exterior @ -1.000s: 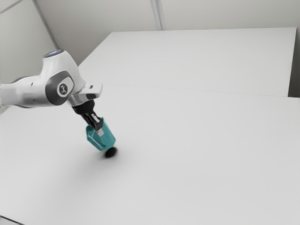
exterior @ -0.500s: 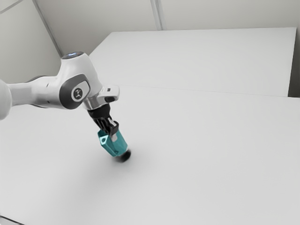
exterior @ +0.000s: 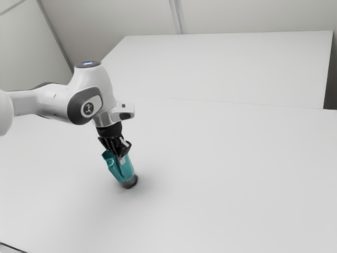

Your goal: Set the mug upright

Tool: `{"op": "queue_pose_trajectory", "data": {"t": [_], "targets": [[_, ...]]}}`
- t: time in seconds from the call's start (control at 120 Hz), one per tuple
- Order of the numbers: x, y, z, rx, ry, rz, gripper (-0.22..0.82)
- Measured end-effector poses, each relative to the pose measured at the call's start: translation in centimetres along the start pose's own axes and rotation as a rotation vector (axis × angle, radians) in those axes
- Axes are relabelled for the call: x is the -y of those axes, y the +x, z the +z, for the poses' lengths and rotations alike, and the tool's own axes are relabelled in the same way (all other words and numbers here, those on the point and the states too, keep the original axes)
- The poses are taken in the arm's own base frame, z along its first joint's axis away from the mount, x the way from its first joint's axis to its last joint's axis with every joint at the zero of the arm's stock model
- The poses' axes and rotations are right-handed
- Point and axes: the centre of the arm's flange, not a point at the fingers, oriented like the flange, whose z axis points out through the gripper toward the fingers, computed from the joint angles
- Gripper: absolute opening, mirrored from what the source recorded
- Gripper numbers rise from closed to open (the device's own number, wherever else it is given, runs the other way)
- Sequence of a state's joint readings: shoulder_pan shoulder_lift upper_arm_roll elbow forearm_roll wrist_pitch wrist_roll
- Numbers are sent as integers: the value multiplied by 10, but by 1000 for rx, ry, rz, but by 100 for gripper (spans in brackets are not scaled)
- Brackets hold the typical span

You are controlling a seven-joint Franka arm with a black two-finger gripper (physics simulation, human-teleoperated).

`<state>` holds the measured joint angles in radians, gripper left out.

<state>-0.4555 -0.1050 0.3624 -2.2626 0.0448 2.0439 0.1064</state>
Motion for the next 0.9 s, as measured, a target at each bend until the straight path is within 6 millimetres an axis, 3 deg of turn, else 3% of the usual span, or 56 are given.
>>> {"op": "queue_pose_trajectory", "data": {"t": [0.442, 0.9], "targets": [[1, 2, 11, 13, 17, -68, -18], [16, 9, 13, -57, 28, -127, -18]]}}
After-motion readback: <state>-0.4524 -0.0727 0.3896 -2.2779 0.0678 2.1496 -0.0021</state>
